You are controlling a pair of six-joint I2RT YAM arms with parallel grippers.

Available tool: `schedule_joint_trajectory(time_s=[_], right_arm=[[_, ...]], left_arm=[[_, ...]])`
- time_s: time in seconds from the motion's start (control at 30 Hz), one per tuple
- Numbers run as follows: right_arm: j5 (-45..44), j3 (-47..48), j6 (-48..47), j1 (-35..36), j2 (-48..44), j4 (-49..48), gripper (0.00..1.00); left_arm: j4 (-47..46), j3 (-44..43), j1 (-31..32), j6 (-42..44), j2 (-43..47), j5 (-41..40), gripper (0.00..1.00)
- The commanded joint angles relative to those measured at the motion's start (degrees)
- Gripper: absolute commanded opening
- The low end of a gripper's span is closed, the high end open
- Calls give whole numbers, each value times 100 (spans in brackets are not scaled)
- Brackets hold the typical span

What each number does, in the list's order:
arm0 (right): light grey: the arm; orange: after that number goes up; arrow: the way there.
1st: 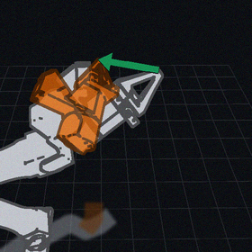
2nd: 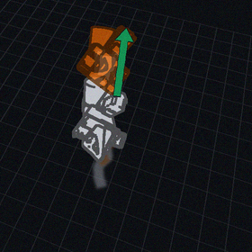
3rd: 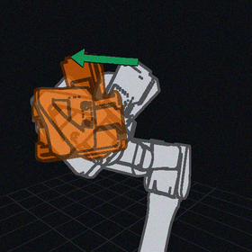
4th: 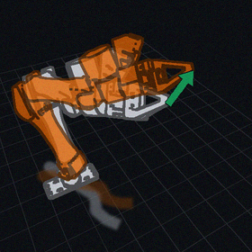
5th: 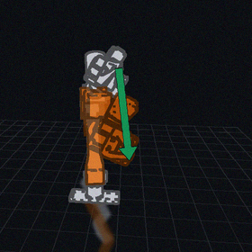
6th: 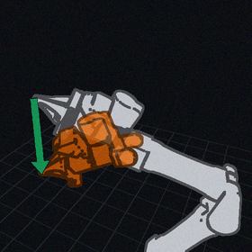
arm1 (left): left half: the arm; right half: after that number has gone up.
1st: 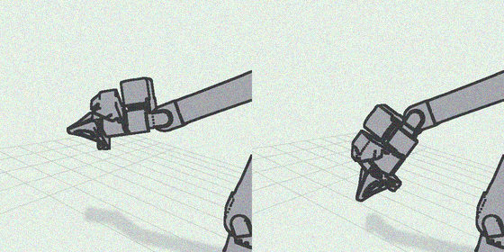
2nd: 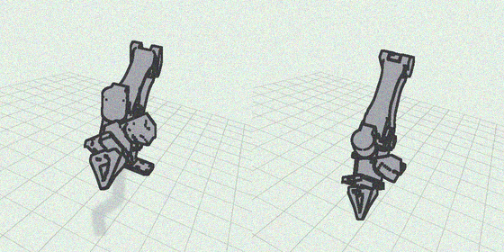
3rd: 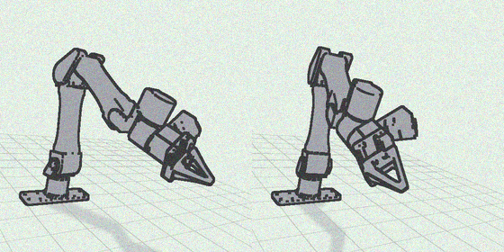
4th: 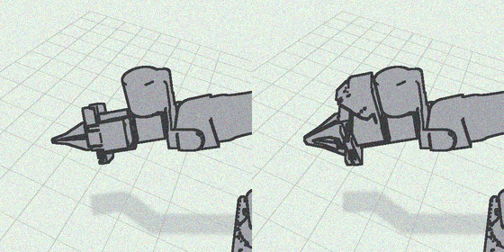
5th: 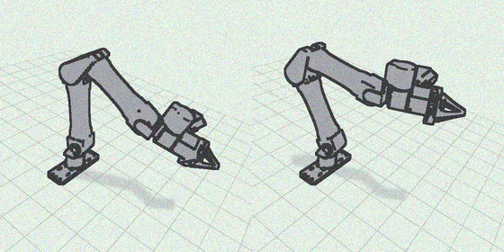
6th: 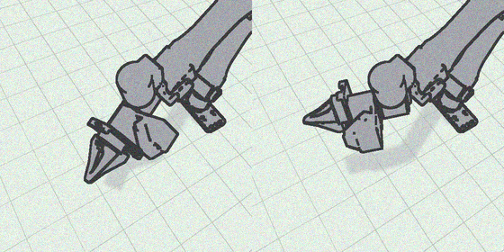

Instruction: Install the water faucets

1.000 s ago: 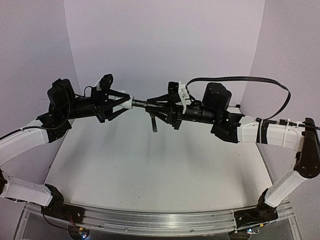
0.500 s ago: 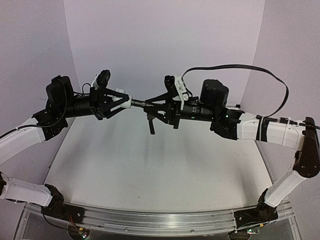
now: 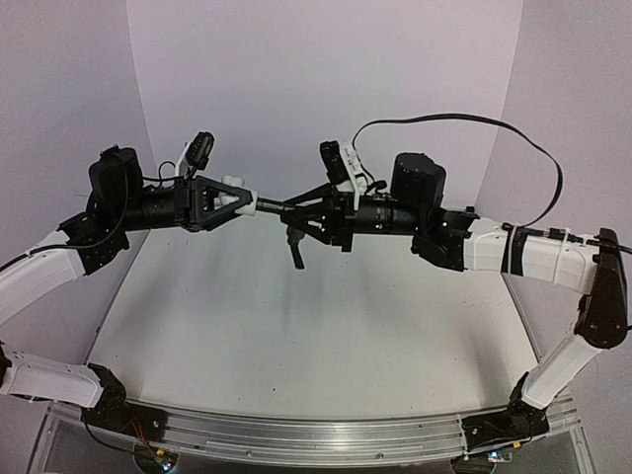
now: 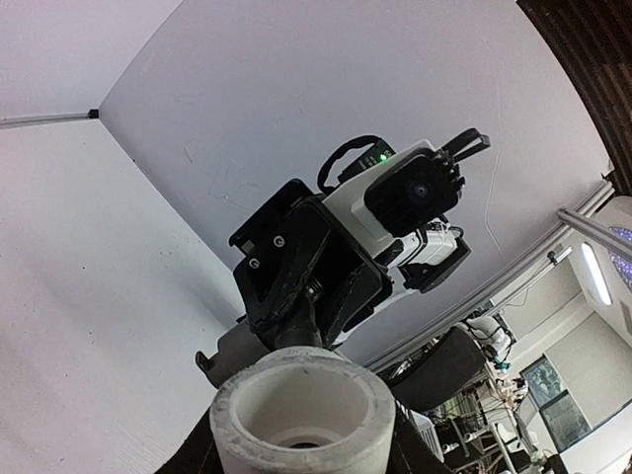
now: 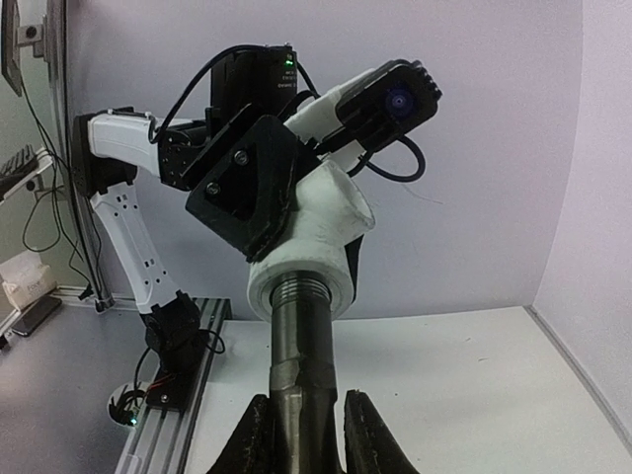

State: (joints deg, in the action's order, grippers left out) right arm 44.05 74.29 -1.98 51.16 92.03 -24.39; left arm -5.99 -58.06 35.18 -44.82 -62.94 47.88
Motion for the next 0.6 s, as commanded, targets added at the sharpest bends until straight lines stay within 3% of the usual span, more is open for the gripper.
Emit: schedule_joint_trajectory(time_s=[0.0,0.13,0.4,0.57], right_arm=[[351,619,629,122,35,-937,0],[548,810,969,121,140,-949,0],[777,1219,1588,86,345,-899,0],[870,1469,2099,35,530,-855,0]], left_arm=[[282,-166,86,842,-70,402,0],[394,-266,86,1404,-145,604,0],[2115,-1029,85,3466,-422,795,0],[2438,-1198,86,4386,-362,720,0]])
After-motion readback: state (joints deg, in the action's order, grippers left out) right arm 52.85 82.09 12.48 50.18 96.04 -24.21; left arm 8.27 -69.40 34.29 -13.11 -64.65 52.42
